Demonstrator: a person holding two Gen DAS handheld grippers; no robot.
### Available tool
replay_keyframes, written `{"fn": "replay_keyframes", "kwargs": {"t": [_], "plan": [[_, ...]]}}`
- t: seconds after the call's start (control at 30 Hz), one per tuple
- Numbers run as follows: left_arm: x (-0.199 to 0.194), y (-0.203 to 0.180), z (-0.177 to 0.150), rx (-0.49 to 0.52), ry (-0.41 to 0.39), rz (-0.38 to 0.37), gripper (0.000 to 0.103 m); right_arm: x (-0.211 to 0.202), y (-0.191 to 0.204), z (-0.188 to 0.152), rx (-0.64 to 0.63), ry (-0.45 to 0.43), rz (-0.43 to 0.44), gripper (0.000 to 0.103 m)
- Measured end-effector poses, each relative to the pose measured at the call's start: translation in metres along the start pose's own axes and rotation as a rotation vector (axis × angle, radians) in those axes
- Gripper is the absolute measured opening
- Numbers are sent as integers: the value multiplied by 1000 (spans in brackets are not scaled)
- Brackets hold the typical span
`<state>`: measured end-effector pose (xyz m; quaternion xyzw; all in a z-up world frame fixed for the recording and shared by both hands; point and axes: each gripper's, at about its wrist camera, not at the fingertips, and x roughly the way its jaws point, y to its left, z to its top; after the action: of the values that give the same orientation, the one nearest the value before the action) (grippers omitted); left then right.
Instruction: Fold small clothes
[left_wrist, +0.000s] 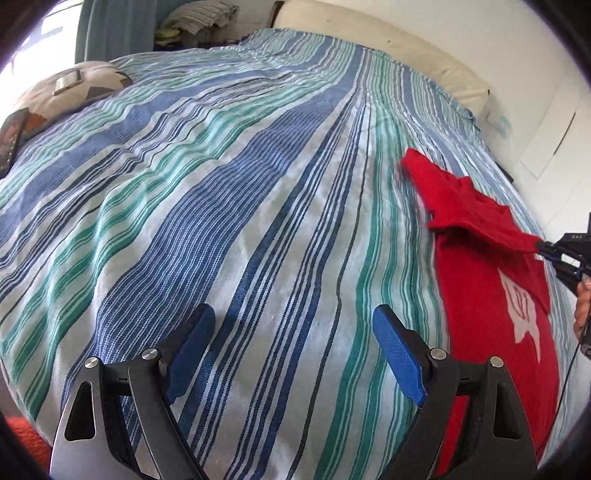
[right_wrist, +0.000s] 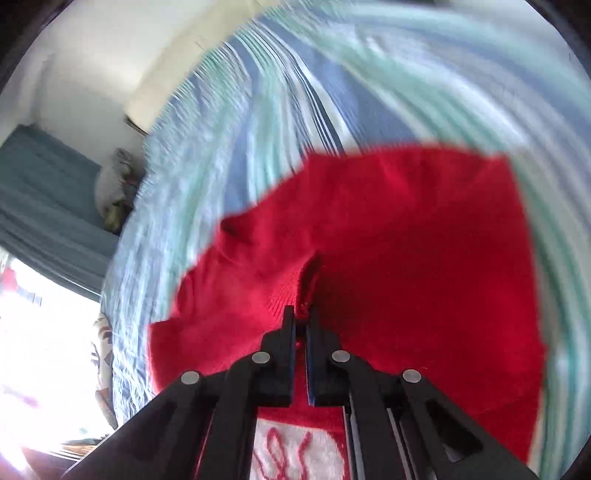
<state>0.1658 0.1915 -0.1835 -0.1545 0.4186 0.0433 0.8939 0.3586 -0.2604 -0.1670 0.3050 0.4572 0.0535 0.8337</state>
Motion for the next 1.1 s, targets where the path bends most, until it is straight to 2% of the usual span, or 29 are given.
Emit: {"fn": "replay_keyframes", "kwargs": {"t": [0.03, 0.1, 0.17, 0.23, 0.27, 0.33, 0.37, 0.4, 0.47, 0.57, 0.63, 0.7, 0.77, 0.8, 0.87, 0.93, 1.0, 1.1], "plan": [[-1, -1, -1, 3, 0, -5, 89, -14, 3, -3, -42, -38, -21, 4], [1, -4, -1, 11, 5, -10, 89, -31, 2, -11, -104, -84, -128, 4], [4, -9, -2, 32, 8, 0, 89, -25, -8, -16, -126, -52, -229, 5], [4, -15, -5, 63, 7, 21, 89, -20, -23, -20, -88, -44, -308, 5], [3, -16, -6, 70, 6, 23, 89, -16, -28, -21, -77, -33, -332, 7], [-3, -19, -8, 79, 6, 6, 89, -8, -34, -26, -81, 24, -379, 25], [-6, -21, -9, 86, 5, -6, 89, -11, -35, -30, -82, 27, -369, 45], [-10, -24, -10, 102, 2, -25, 89, -19, -34, -33, -92, 12, -339, 55], [-18, -36, -13, 144, 0, -69, 89, -37, -26, -43, -170, -14, -325, 56], [-24, -61, -23, 220, 24, -181, 89, -68, -18, -75, -326, -11, -301, 62], [-22, -75, -31, 258, 46, -197, 89, -89, -22, -101, -388, -12, -311, 65], [-14, -88, -42, 302, 78, -161, 89, -107, -33, -126, -409, -18, -328, 66], [-3, -97, -54, 376, 117, -74, 89, -129, -56, -151, -392, -28, -362, 66], [0, -99, -59, 420, 115, -20, 92, -140, -60, -161, -381, -38, -377, 66], [-4, -98, -61, 440, 95, 22, 97, -153, -81, -178, -343, -64, -420, 66], [-10, -88, -57, 400, 103, 49, 97, -169, -102, -193, -284, -92, -449, 66], [-17, -75, -53, 338, 109, 31, 97, -182, -118, -201, -209, -111, -457, 66], [-25, -59, -47, 252, 88, 6, 96, -193, -130, -193, -112, -149, -423, 66]]}}
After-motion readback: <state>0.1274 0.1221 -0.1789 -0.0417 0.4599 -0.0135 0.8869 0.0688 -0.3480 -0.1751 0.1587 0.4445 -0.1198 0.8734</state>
